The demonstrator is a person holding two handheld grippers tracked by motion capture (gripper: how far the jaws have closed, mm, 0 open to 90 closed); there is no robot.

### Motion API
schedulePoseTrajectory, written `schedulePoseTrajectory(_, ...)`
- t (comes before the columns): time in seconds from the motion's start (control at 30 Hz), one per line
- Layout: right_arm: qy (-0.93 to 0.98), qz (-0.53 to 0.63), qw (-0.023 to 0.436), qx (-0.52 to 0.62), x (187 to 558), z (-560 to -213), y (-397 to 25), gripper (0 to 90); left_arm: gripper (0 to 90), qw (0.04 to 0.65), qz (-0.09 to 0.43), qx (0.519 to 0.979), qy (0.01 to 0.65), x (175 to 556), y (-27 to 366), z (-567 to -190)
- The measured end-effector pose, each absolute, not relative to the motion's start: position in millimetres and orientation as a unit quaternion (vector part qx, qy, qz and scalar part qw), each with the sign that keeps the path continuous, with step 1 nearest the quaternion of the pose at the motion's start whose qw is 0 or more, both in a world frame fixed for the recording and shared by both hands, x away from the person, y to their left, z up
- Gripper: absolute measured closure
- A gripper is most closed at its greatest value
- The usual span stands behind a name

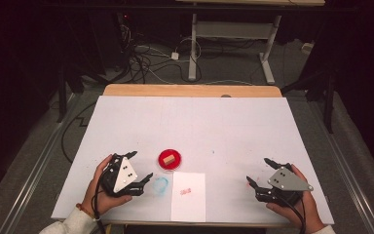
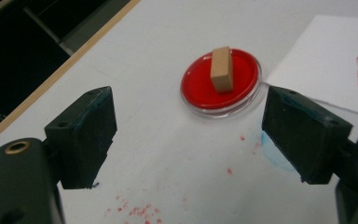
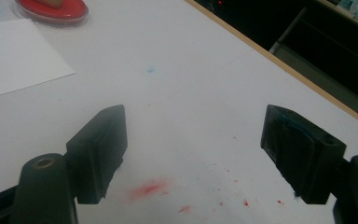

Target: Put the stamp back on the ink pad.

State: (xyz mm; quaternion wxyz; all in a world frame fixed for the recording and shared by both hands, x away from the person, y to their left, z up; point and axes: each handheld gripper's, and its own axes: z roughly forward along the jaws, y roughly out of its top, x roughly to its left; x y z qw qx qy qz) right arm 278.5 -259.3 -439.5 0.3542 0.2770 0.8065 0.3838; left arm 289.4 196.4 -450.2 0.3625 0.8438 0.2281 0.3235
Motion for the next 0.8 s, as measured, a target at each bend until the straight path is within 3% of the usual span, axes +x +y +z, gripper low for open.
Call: schedulePoseTrajectory(0.8, 0.807, 0.383, 0.351, 0.281, 282, -441, -260, 22.7, 17.4, 0.328, 0.301, 0.862, 0.244, 285, 221, -473)
